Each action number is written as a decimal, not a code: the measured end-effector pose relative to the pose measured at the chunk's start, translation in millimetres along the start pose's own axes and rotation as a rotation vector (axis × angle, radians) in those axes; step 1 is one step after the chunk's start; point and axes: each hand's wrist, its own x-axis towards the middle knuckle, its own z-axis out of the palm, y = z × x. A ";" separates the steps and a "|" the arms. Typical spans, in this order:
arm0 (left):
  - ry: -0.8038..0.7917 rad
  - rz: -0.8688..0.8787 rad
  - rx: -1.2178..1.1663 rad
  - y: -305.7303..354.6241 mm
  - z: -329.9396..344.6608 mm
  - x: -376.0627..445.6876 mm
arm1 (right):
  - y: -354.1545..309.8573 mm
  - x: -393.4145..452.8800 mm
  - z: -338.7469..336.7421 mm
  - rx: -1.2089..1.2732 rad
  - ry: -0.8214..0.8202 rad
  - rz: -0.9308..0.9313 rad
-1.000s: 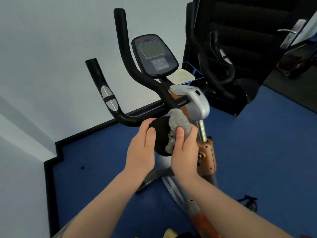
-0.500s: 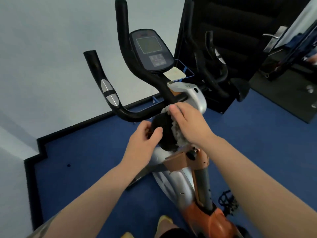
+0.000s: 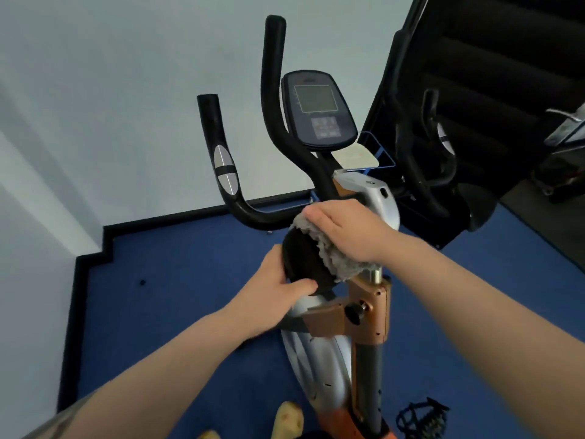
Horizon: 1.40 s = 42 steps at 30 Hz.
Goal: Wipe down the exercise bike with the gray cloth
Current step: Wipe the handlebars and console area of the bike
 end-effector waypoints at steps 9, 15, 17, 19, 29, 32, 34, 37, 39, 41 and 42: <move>0.029 -0.047 0.016 5.4 -3.7 -6.3 | 1.2 -6.7 10.0 -0.048 0.018 -0.103; 0.084 -0.024 -0.017 5.7 4.4 -8.9 | -26.6 5.3 30.1 -0.545 0.187 -0.002; 0.100 -0.016 -0.025 6.7 5.6 -8.8 | -17.8 -11.0 33.1 -0.481 0.298 -0.010; 0.111 -0.012 -0.043 7.2 6.4 -9.4 | -8.5 -26.7 39.1 -0.306 0.389 0.043; 0.144 0.018 -0.079 -1.5 10.9 -8.6 | -1.5 -31.3 45.4 0.075 0.434 0.132; 0.144 0.026 -0.074 -3.4 10.1 -7.7 | -4.2 -51.1 54.5 0.245 0.465 0.144; 0.142 0.027 -0.061 -2.6 10.3 -7.7 | -2.6 -40.5 48.3 0.133 0.416 0.152; 0.155 0.044 -0.066 -3.4 11.9 -7.3 | -1.8 -14.1 36.5 -0.067 0.342 0.067; 0.186 0.054 -0.088 -4.9 14.1 -7.9 | 2.1 -12.8 37.4 -0.015 0.348 0.064; 0.202 0.059 -0.091 -5.5 15.0 -9.2 | 4.6 -25.3 41.6 0.145 0.410 0.084; 0.199 0.061 -0.093 -5.8 14.9 -9.8 | 3.7 -31.4 42.6 0.169 0.415 0.073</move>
